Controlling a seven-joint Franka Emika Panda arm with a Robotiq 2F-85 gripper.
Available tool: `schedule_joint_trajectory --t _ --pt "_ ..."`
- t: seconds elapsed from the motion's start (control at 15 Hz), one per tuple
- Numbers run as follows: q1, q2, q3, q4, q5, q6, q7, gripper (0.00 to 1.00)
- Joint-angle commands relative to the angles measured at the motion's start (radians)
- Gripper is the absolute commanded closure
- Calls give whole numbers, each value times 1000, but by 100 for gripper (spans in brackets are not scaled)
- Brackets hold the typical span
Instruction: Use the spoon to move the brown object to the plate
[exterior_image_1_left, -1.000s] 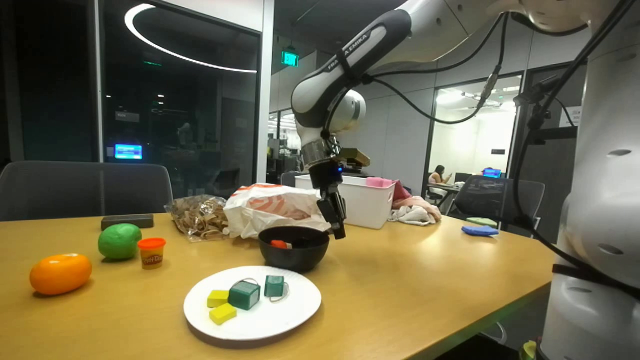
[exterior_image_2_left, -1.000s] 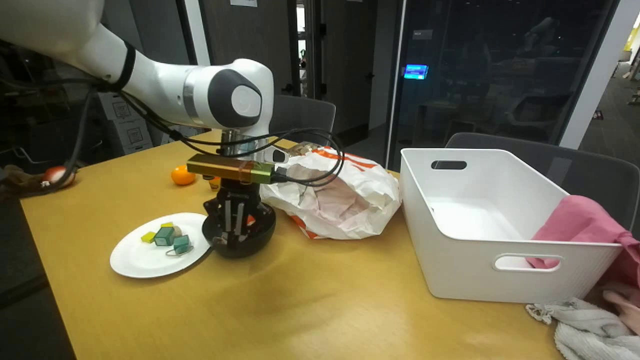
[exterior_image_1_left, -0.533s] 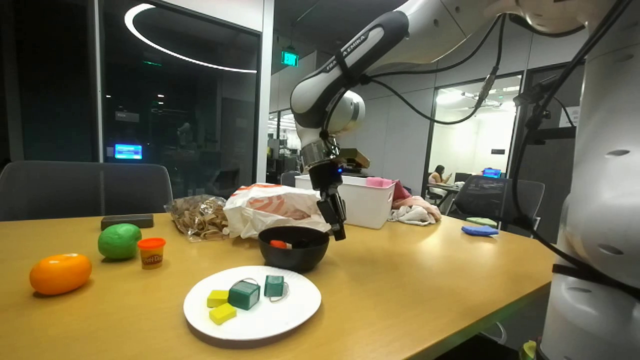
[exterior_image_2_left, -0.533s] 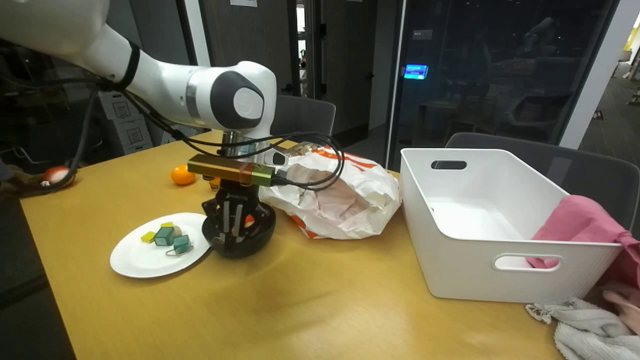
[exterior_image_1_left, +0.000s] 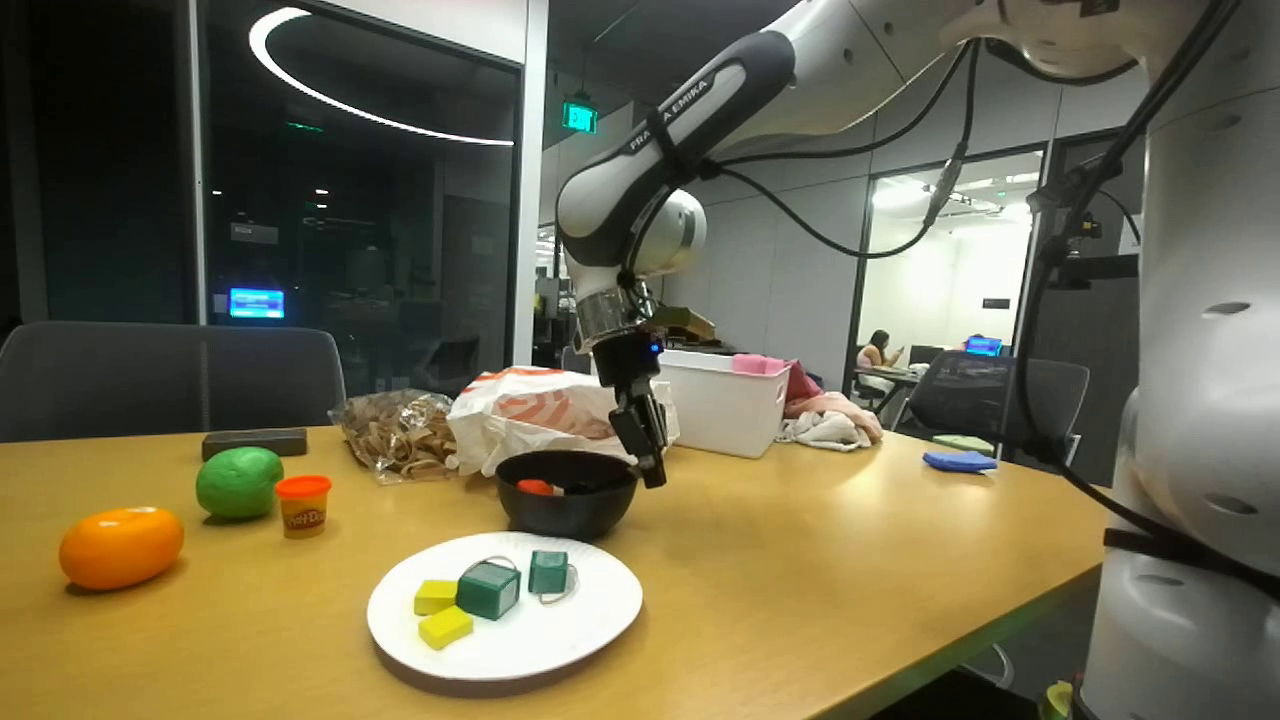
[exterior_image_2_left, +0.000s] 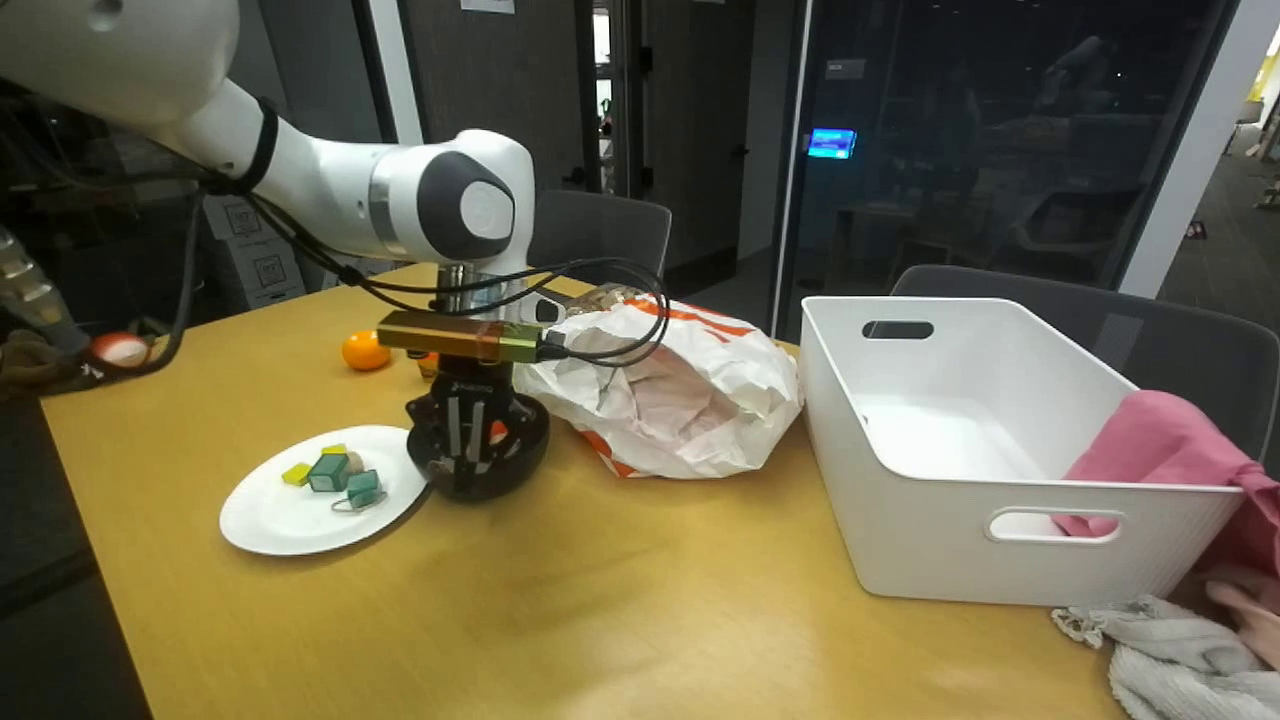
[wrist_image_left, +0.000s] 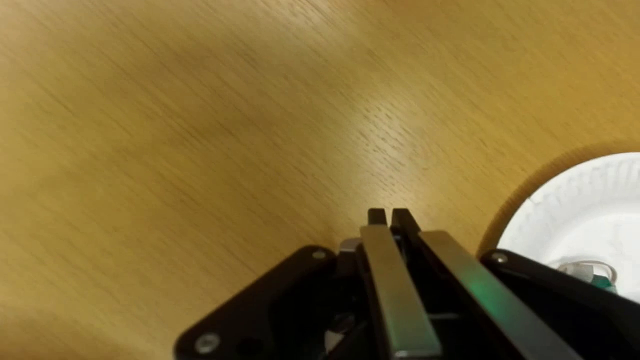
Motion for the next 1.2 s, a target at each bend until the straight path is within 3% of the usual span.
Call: schedule_joint_trajectory --t 0.0,0.33,1.13 --pt "-4 4 6 37 84 -8 -73 91" --pt "-29 16 -10 69 214 -92 -177 91" --pt "-81 83 -36 156 383 -339 -310 91"
